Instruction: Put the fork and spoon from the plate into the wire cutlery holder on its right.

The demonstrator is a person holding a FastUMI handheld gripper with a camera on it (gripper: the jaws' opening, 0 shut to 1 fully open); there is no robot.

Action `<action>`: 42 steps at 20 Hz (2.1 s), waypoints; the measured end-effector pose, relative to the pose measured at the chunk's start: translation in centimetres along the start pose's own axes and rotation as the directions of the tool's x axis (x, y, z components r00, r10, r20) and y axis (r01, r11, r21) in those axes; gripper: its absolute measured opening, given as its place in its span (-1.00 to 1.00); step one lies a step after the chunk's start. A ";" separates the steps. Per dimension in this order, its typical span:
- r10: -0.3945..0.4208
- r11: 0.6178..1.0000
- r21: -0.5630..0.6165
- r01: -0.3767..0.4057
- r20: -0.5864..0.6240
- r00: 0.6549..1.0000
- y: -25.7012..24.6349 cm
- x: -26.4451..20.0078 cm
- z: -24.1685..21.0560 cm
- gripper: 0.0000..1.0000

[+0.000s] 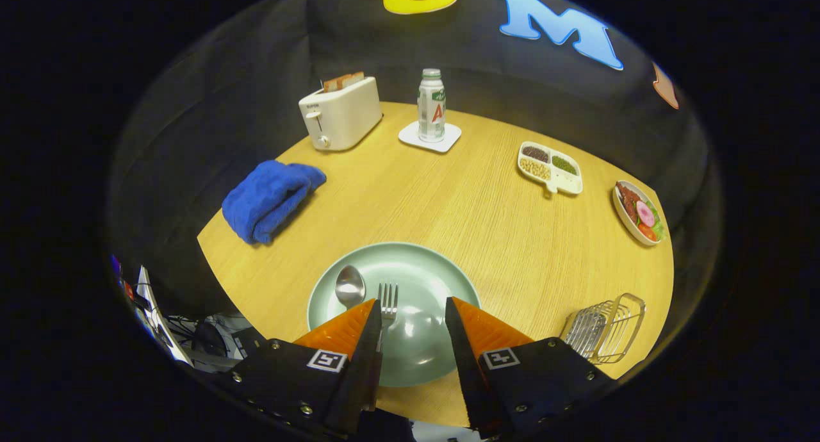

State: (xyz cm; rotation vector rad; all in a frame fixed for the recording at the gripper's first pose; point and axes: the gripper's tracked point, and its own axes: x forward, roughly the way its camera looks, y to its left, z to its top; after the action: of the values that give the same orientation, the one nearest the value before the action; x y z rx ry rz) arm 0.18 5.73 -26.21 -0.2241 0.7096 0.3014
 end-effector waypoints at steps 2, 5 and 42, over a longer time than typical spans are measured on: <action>0.014 1.000 0.003 -0.014 -0.066 0.998 0.5 0.8 -1.7 0.21; 0.037 0.999 0.000 -0.037 -0.149 0.988 1.2 1.8 -3.9 0.20; -0.076 0.898 0.426 0.110 -0.095 0.993 -6.4 -2.5 -3.6 -0.93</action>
State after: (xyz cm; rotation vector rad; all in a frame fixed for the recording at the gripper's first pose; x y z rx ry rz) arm -1.58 -1.86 -26.58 0.1544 0.8197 0.0380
